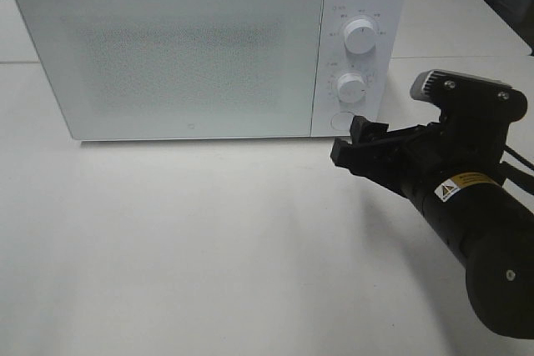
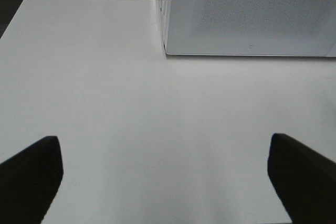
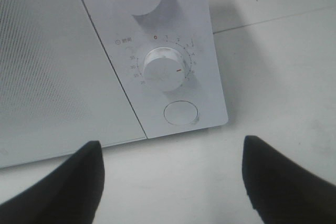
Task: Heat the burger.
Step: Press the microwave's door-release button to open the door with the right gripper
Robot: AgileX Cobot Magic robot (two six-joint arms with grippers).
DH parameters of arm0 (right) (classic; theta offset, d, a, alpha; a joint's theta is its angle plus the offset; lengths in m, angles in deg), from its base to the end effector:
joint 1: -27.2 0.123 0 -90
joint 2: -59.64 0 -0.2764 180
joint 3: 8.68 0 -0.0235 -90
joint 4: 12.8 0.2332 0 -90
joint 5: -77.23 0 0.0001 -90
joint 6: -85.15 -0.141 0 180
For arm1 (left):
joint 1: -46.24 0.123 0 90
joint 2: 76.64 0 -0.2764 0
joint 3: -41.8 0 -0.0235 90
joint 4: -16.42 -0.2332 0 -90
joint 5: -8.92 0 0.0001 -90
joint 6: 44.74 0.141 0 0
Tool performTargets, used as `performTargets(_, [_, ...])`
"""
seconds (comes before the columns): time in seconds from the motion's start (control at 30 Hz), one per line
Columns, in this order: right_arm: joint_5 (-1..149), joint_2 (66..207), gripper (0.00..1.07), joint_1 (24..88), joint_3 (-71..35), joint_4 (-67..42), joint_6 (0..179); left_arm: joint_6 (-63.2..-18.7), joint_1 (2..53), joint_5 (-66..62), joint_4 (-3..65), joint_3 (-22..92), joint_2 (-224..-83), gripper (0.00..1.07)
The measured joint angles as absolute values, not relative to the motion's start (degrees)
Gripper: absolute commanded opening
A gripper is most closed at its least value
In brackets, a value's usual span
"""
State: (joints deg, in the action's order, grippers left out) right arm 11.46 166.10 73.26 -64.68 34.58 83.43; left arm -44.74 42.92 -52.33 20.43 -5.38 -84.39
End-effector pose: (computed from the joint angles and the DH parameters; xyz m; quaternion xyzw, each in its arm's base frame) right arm 0.2565 0.1298 0.1438 0.0814 0.7720 0.0964 0.6230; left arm 0.0293 -0.0104 0.2514 0.0265 0.8479 -0.0502 0.5270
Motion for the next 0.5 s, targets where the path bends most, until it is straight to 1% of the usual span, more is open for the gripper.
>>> performTargets(0.03, [11.5, 166.1, 0.68, 73.3, -64.7, 34.6, 83.4, -44.7, 42.9, -52.3, 20.4, -5.4, -84.4, 0.98])
performTargets(0.07, [11.5, 166.1, 0.65, 73.3, -64.7, 34.6, 76.6, -44.7, 42.9, -52.3, 20.4, -5.4, -84.4, 0.98])
performTargets(0.1, [11.5, 166.1, 0.63, 73.3, -64.7, 34.6, 73.6, -44.7, 42.9, -52.3, 20.4, -5.4, -84.4, 0.98])
performTargets(0.13, [11.5, 166.1, 0.63, 73.3, -64.7, 34.6, 73.6, -44.7, 42.9, -52.3, 20.4, -5.4, -84.4, 0.98])
performTargets(0.17, [11.5, 166.1, 0.58, 73.3, -64.7, 34.5, 65.8, -44.7, 42.9, -52.3, 20.4, -5.4, -84.4, 0.98])
performTargets(0.2, [11.5, 166.1, 0.55, 73.3, -64.7, 34.5, 61.8, -44.7, 42.9, -52.3, 20.4, -5.4, -84.4, 0.98])
performTargets(0.23, [11.5, 166.1, 0.55, 73.3, -64.7, 34.5, 61.8, -44.7, 42.9, -52.3, 20.4, -5.4, -84.4, 0.98])
performTargets(0.27, [11.5, 166.1, 0.49, 73.3, -64.7, 34.5, 54.6, -44.7, 42.9, -52.3, 20.4, -5.4, -84.4, 0.98])
performTargets(0.3, [11.5, 166.1, 0.49, 73.3, -64.7, 34.5, 54.6, -44.7, 42.9, -52.3, 20.4, -5.4, -84.4, 0.98])
performTargets(0.33, [11.5, 166.1, 0.43, 73.3, -64.7, 34.5, 47.3, -44.7, 42.9, -52.3, 20.4, -5.4, -84.4, 0.98])
performTargets(0.37, [11.5, 166.1, 0.40, 73.3, -64.7, 34.5, 43.4, -44.7, 42.9, -52.3, 20.4, -5.4, -84.4, 0.98])
performTargets(0.4, [11.5, 166.1, 0.40, 73.3, -64.7, 34.5, 43.4, -44.7, 42.9, -52.3, 20.4, -5.4, -84.4, 0.98])
performTargets(0.43, [11.8, 166.1, 0.32, 73.3, -64.7, 34.4, 36.8, -44.7, 42.9, -52.3, 20.4, -5.4, -84.4, 0.98])
performTargets(0.47, [12.1, 166.1, 0.28, 73.3, -64.7, 34.4, 33.4, -44.7, 42.9, -52.3, 20.4, -5.4, -84.4, 0.98])
performTargets(0.5, [12.1, 166.1, 0.28, 73.3, -64.7, 34.4, 33.4, -44.7, 42.9, -52.3, 20.4, -5.4, -84.4, 0.98])
